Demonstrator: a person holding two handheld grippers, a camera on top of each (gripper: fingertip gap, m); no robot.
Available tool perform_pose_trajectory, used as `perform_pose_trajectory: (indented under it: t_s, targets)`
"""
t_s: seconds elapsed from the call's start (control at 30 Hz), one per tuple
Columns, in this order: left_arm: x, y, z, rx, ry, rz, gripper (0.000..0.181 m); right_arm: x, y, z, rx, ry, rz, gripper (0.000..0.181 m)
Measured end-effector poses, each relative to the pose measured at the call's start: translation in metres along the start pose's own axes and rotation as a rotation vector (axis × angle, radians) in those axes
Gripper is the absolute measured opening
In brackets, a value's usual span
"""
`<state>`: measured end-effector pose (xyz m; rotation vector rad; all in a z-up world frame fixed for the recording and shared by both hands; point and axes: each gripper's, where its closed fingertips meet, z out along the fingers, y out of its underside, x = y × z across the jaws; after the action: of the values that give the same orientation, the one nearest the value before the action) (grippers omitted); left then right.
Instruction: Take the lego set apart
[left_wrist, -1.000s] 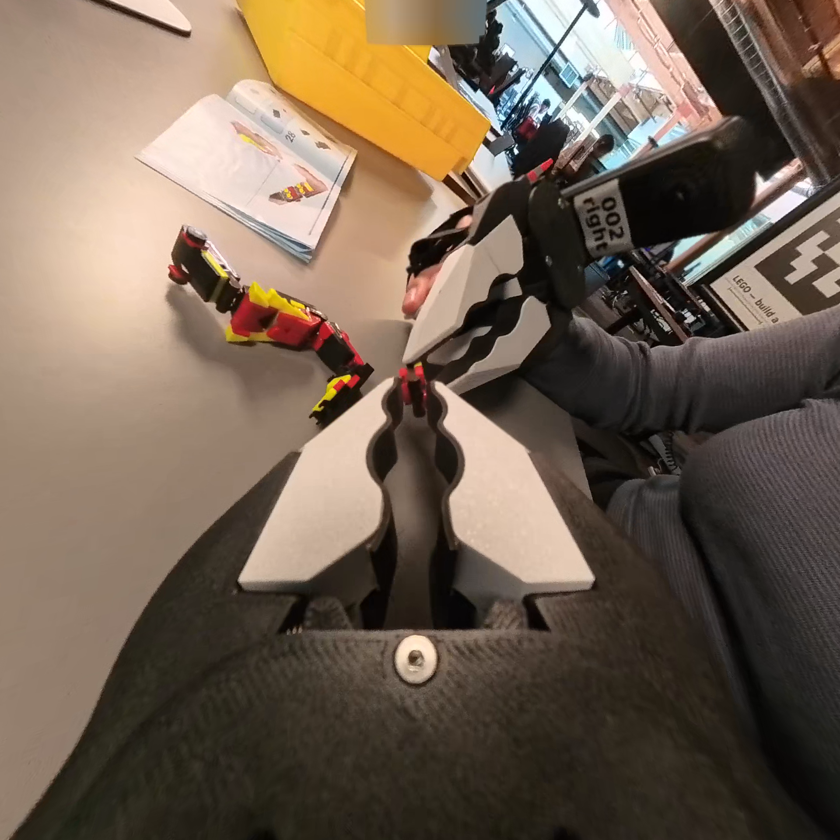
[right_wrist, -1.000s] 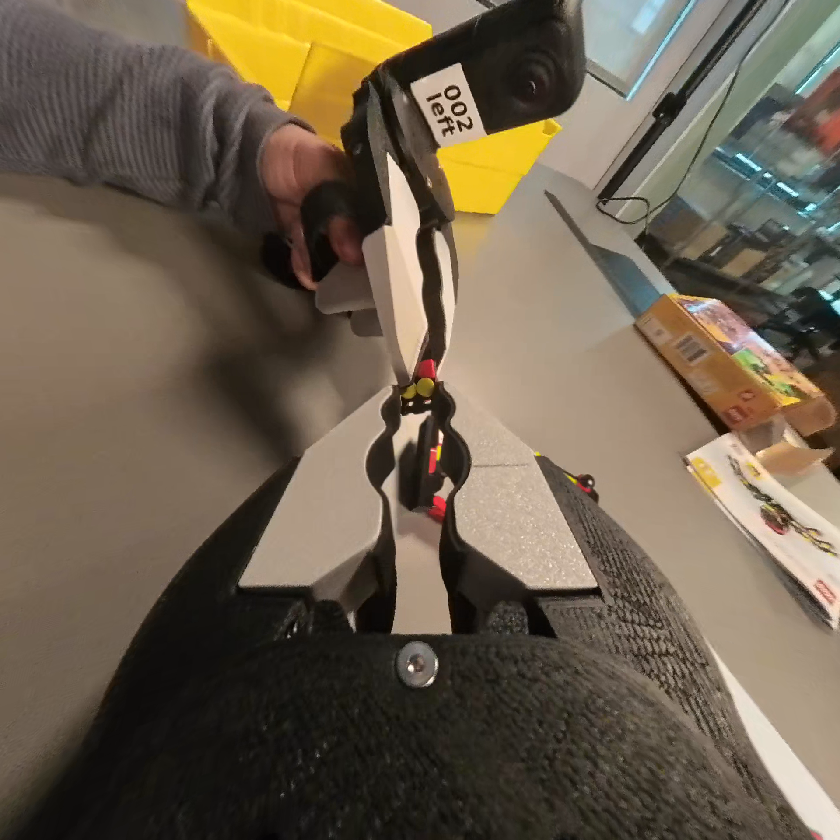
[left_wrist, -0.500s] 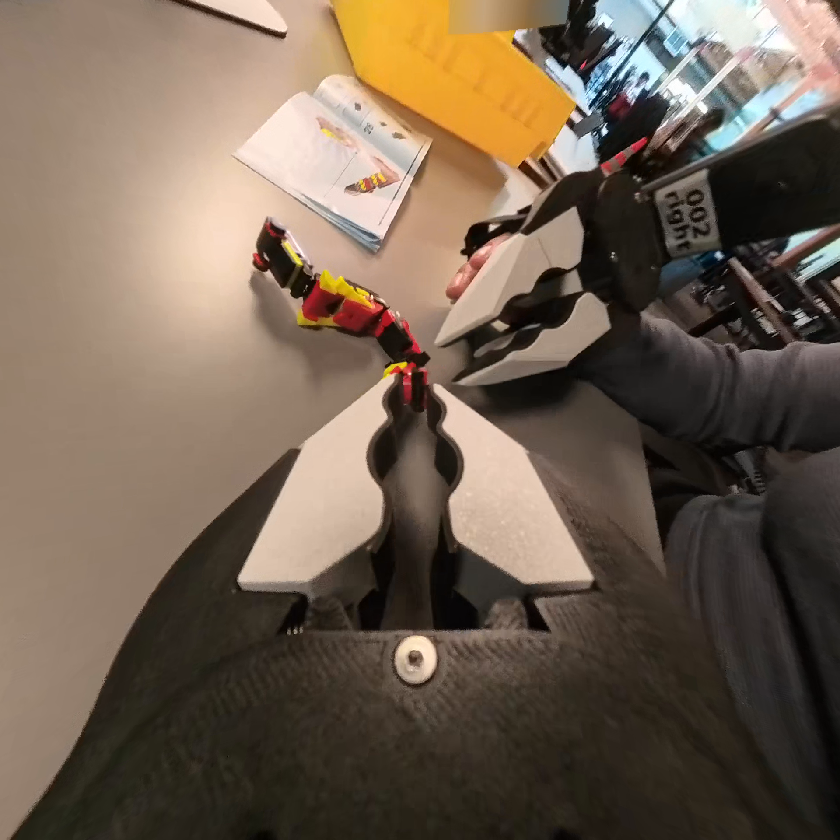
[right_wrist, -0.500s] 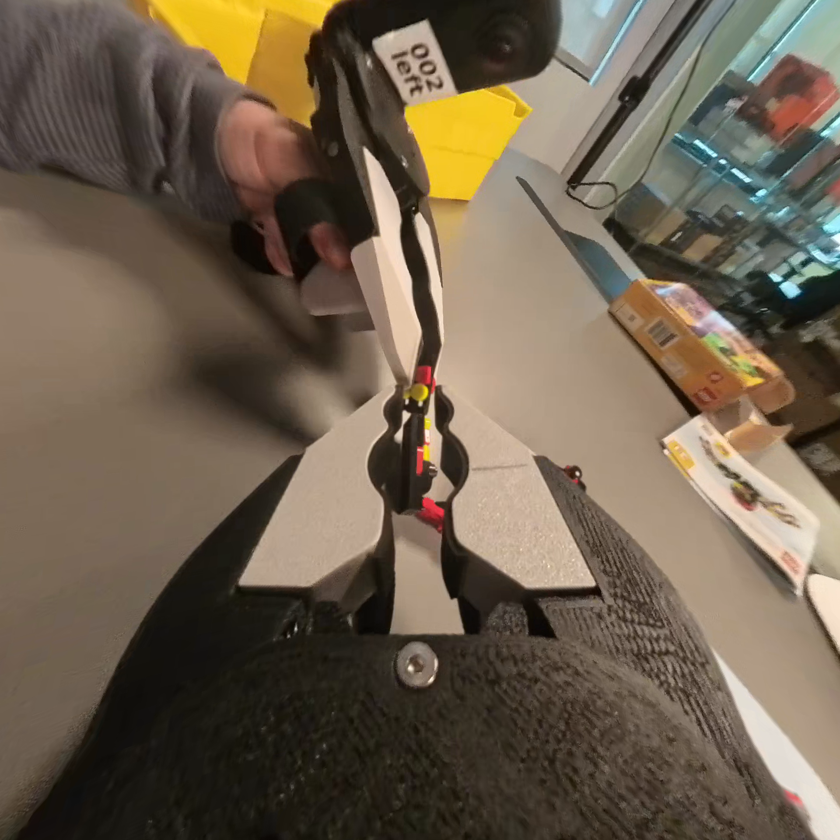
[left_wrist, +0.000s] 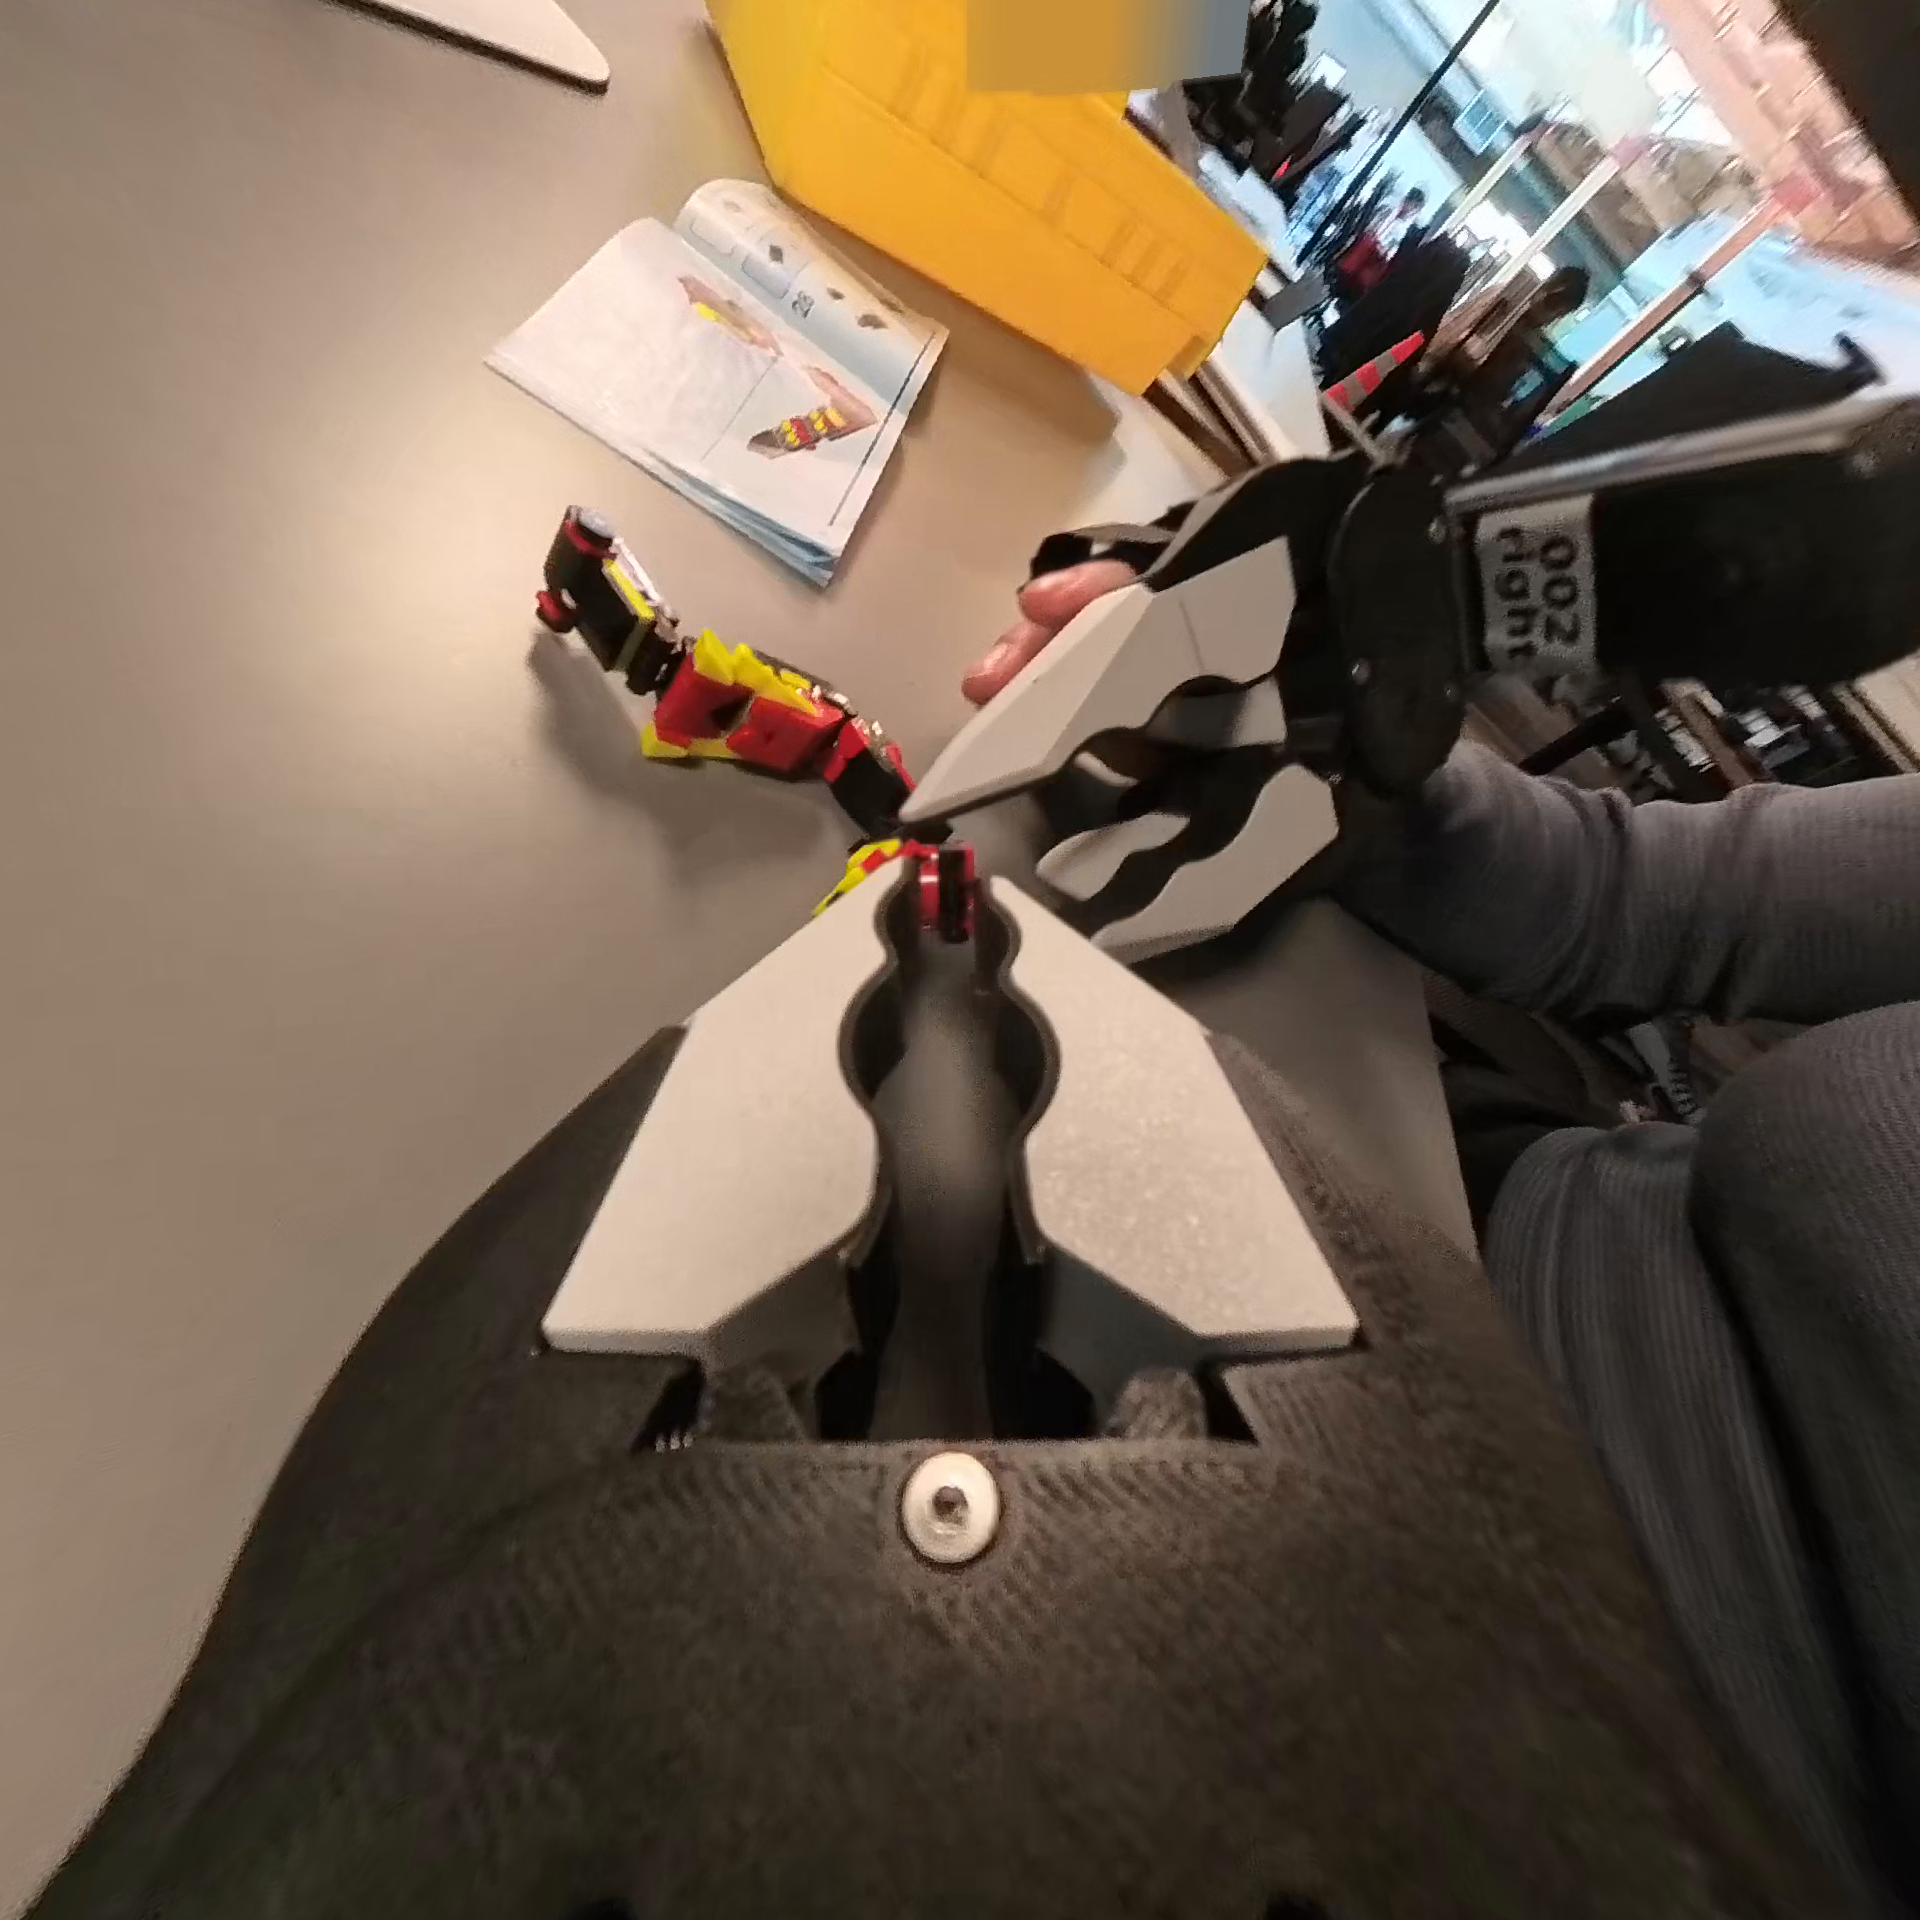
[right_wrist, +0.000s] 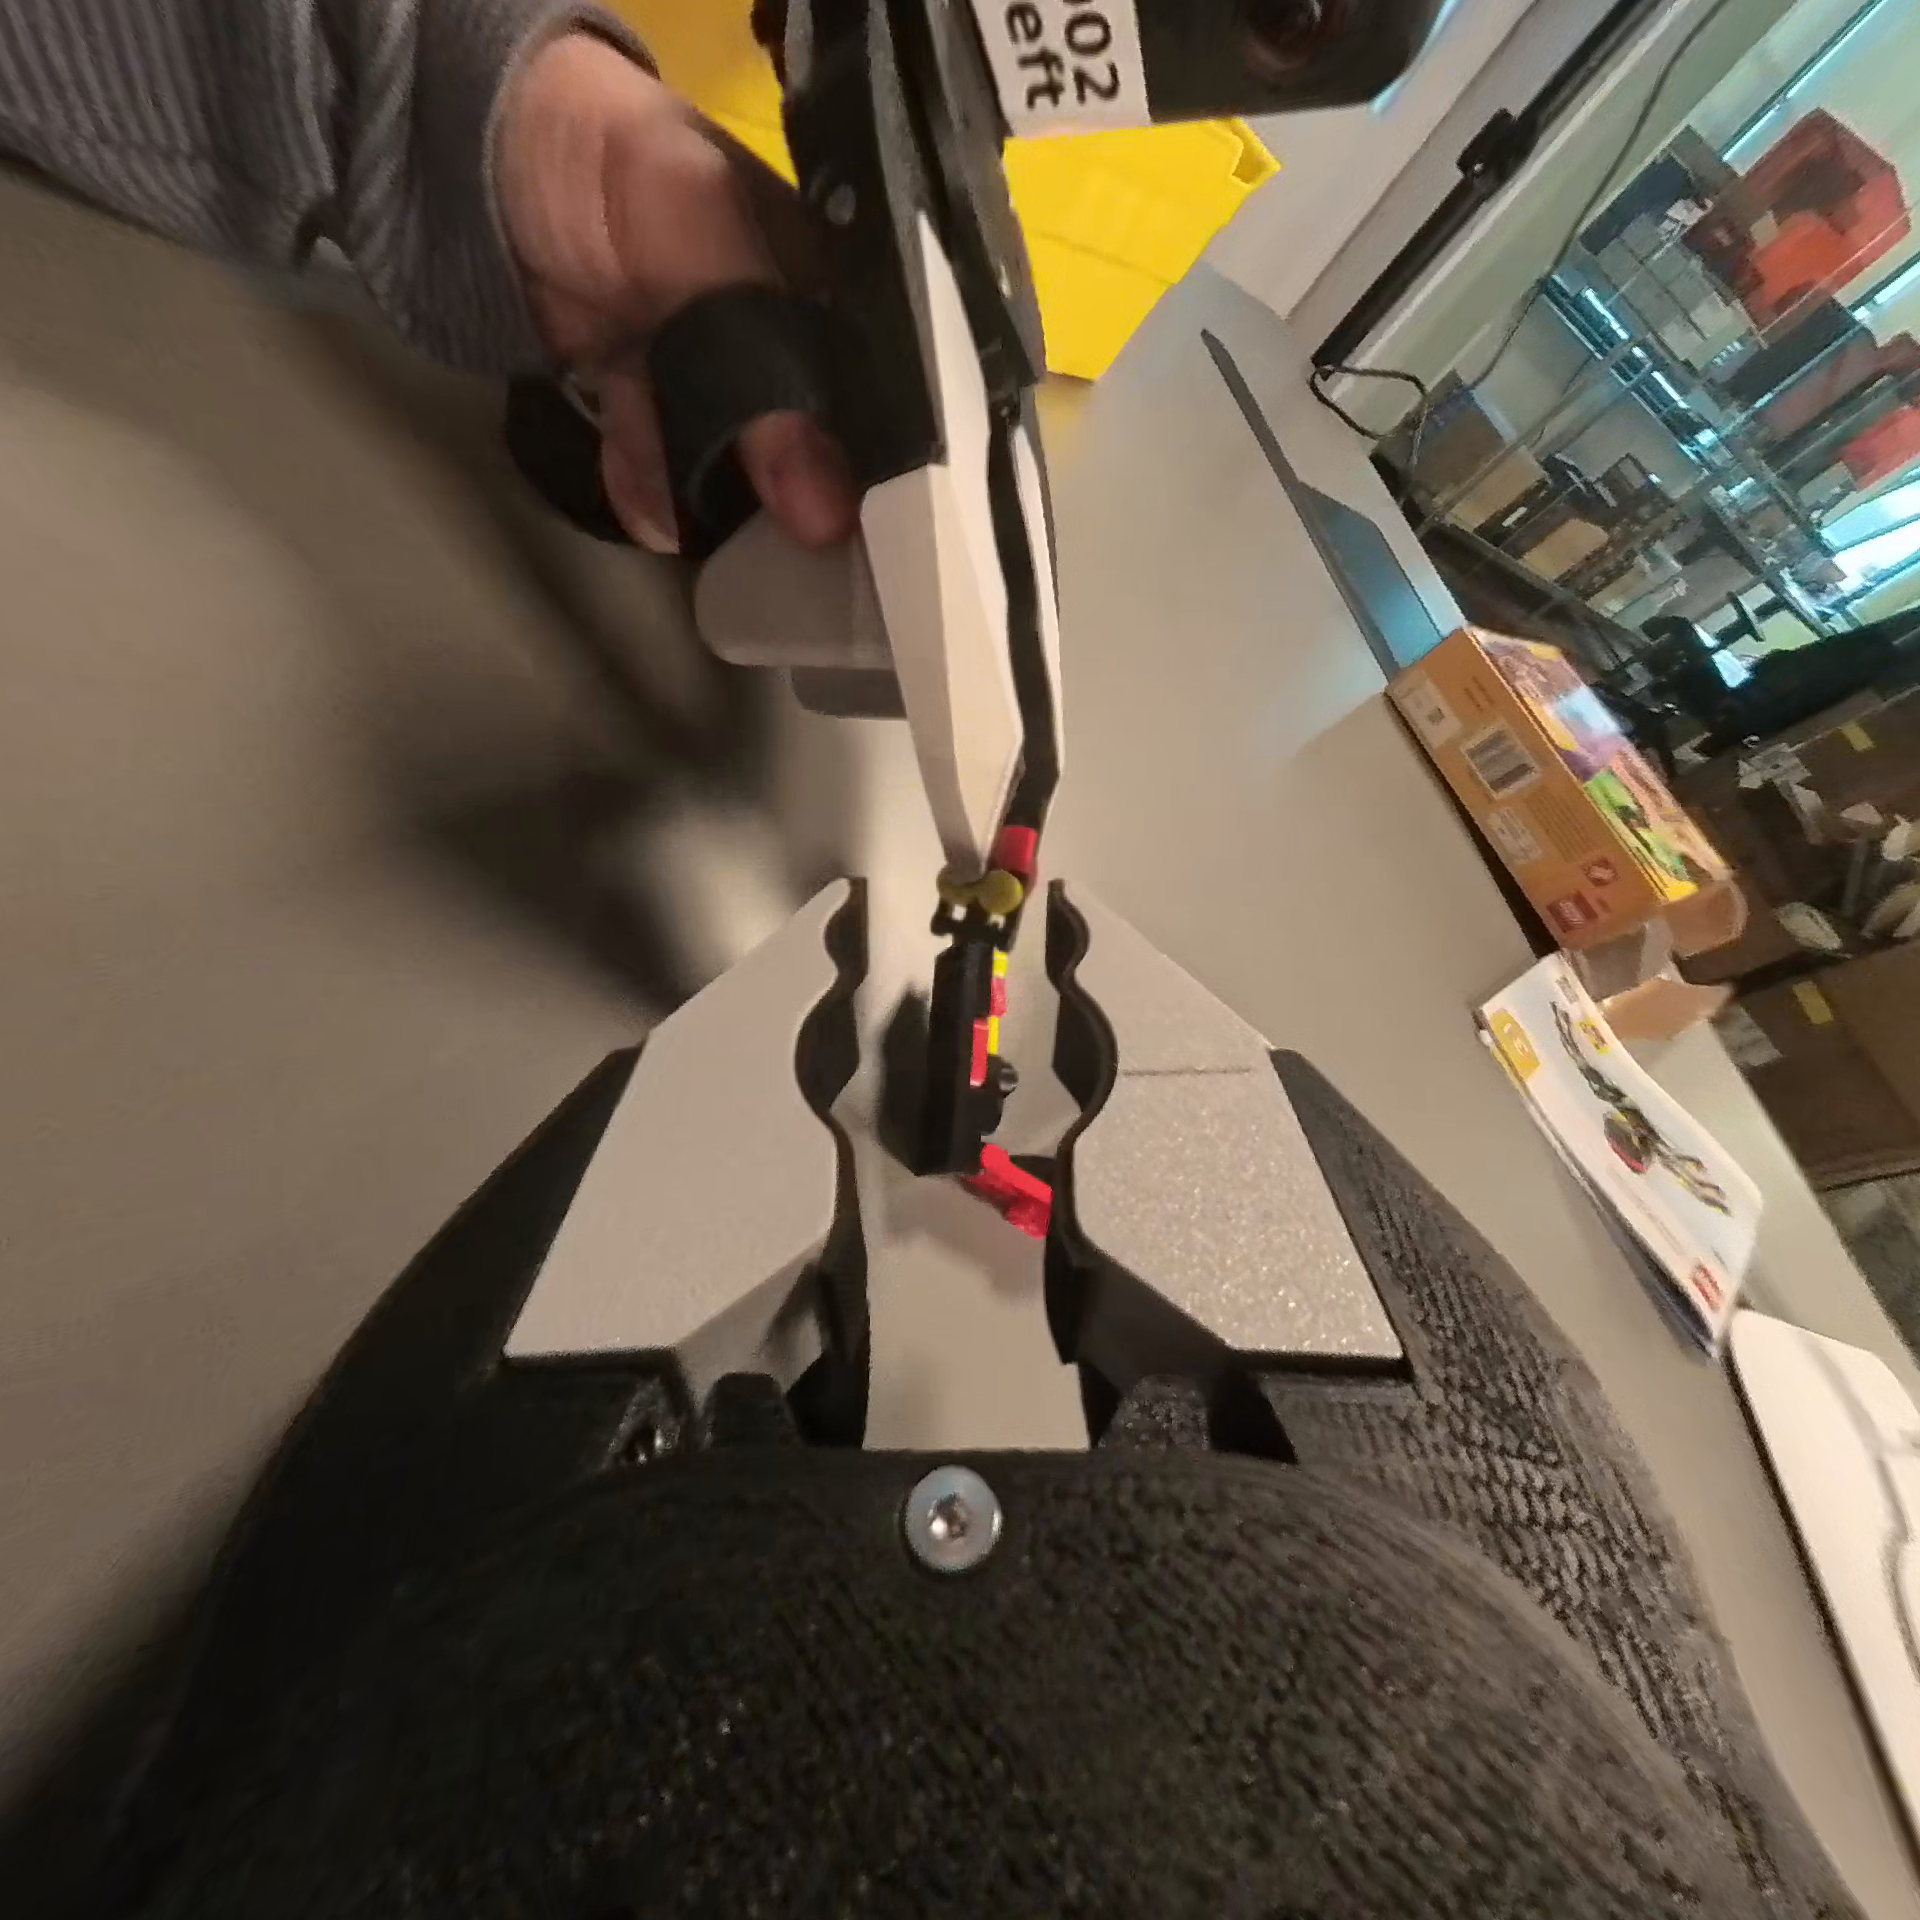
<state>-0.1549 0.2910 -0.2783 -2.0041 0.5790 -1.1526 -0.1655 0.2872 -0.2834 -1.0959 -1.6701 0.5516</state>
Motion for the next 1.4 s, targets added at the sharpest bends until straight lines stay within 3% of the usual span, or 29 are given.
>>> perform_pose_trajectory:
  t_s: [0.07, 0.3, 0.5, 0.6, 0.8, 0.93, 1.2, 1.4]
  targets:
    - [0.005, -0.001, 0.002, 0.011, 0.035, -0.018, 0.009, 0.003, -0.001, 0.003, -0.028, 0.06, -0.044, 0.017]
    - [0.01, -0.01, -0.006, 0.078, 0.114, -0.055, 0.021, 0.009, -0.003, -0.001, -0.027, 0.114, -0.138, 0.015]
    - [0.006, -0.002, 0.0, 0.017, 0.019, 0.041, 0.008, 0.006, 0.0, 0.001, -0.072, 0.122, -0.244, 0.015]
    - [0.004, 0.003, 0.003, -0.034, -0.061, 0.177, 0.008, 0.002, 0.005, 0.001, -0.085, 0.063, -0.189, 0.015]
    - [0.009, 0.015, 0.011, -0.123, -0.066, 0.274, 0.008, -0.013, 0.01, -0.007, -0.026, -0.18, 0.065, 0.014]
    - [-0.001, 0.016, 0.009, -0.138, -0.14, 0.31, 0.0, -0.014, 0.012, -0.01, -0.026, -0.229, 0.127, 0.014]
    - [-0.005, 0.015, 0.008, -0.131, -0.137, 0.216, 0.003, -0.011, 0.019, -0.001, -0.079, -0.103, -0.045, 0.014]
    - [-0.016, 0.026, -0.001, -0.196, -0.15, 0.117, 0.014, -0.015, 0.024, -0.004, -0.103, -0.124, -0.059, 0.014]
